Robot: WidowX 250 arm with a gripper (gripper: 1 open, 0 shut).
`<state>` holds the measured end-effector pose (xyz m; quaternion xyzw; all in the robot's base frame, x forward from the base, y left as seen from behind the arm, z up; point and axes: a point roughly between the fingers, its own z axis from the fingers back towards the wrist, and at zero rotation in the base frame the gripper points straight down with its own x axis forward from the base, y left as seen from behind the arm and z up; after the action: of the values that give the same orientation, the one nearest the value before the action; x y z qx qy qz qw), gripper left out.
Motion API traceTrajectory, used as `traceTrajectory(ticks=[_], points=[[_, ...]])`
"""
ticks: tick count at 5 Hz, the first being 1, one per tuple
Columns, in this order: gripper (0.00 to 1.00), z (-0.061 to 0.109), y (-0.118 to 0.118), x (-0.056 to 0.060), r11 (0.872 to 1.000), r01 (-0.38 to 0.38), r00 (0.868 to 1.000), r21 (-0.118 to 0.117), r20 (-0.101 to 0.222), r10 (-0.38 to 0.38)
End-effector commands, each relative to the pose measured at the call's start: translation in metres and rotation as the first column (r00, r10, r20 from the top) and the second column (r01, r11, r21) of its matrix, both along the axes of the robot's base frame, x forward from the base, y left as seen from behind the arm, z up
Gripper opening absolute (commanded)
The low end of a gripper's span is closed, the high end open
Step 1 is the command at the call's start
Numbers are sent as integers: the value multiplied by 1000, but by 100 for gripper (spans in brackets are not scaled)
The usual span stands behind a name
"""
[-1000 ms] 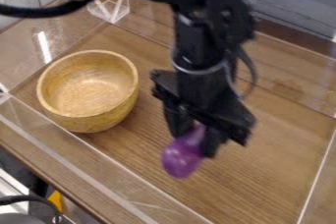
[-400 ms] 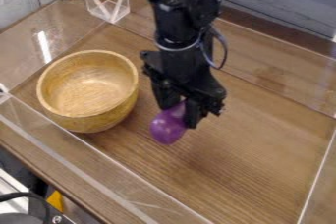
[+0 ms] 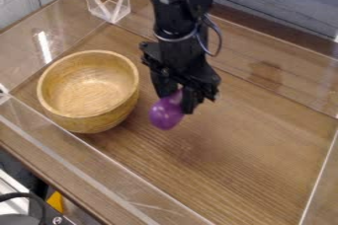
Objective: Put the purple eggplant in the brown bowl
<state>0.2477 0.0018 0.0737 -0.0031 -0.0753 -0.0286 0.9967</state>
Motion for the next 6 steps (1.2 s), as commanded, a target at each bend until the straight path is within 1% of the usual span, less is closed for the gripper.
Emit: traceTrajectory(ticks=[1, 2, 3, 4, 5, 6], points=[[0, 17, 18, 7, 1000, 4, 999, 8, 51, -4], [0, 24, 33, 6, 1000, 3, 999, 8, 54, -3], [0, 22, 51, 3, 998, -68, 996, 14, 56, 67], [0, 19, 66, 0, 991, -131, 990, 18, 57, 130], [0, 24, 80, 0, 989, -149, 987, 27, 58, 147], [0, 23, 100, -5, 980, -192, 980, 43, 59, 189]])
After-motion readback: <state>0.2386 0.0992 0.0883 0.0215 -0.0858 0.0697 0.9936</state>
